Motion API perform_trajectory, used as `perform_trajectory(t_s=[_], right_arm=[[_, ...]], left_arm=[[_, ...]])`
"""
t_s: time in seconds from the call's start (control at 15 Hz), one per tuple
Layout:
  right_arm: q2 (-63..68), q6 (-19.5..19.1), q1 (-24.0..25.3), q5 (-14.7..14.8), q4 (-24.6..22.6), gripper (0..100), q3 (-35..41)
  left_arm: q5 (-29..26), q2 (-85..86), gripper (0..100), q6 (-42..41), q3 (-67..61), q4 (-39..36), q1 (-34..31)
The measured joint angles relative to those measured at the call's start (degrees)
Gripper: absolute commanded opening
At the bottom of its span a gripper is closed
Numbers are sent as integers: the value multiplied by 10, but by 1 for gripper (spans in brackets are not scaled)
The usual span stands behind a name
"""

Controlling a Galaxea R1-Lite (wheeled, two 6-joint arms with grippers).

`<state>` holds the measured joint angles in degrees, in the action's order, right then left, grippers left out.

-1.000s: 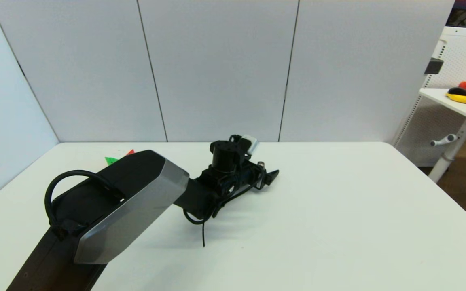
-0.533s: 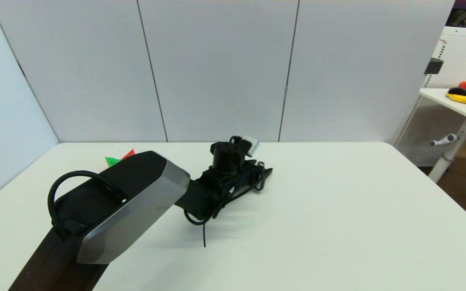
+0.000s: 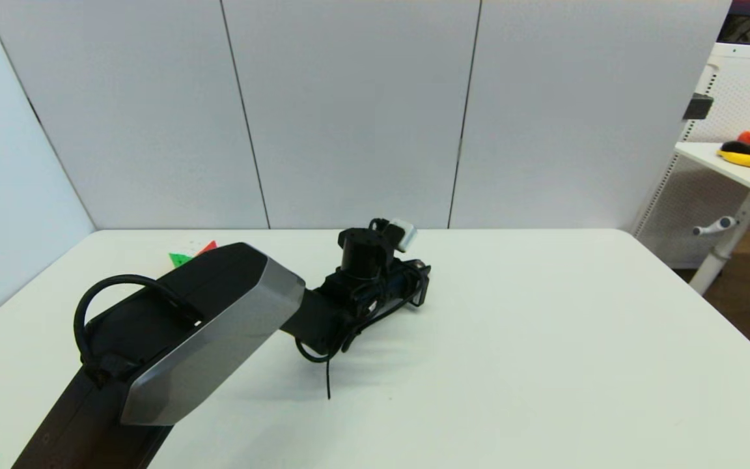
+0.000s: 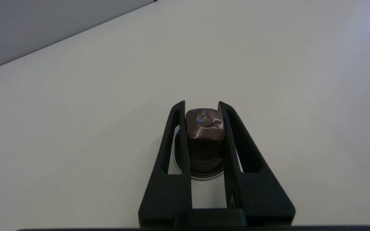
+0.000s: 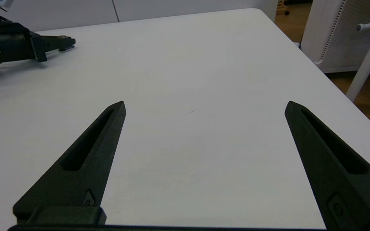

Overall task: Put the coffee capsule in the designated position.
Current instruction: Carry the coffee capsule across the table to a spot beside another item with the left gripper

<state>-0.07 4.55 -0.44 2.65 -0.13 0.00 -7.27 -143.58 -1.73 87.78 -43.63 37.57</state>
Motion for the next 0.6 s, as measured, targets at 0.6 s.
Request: perform_trajectory(t_s=[0.6], right_arm=[[0, 0, 0, 0, 0, 100, 0]], left_arm=[[-1, 175, 0, -60, -85, 85, -132]])
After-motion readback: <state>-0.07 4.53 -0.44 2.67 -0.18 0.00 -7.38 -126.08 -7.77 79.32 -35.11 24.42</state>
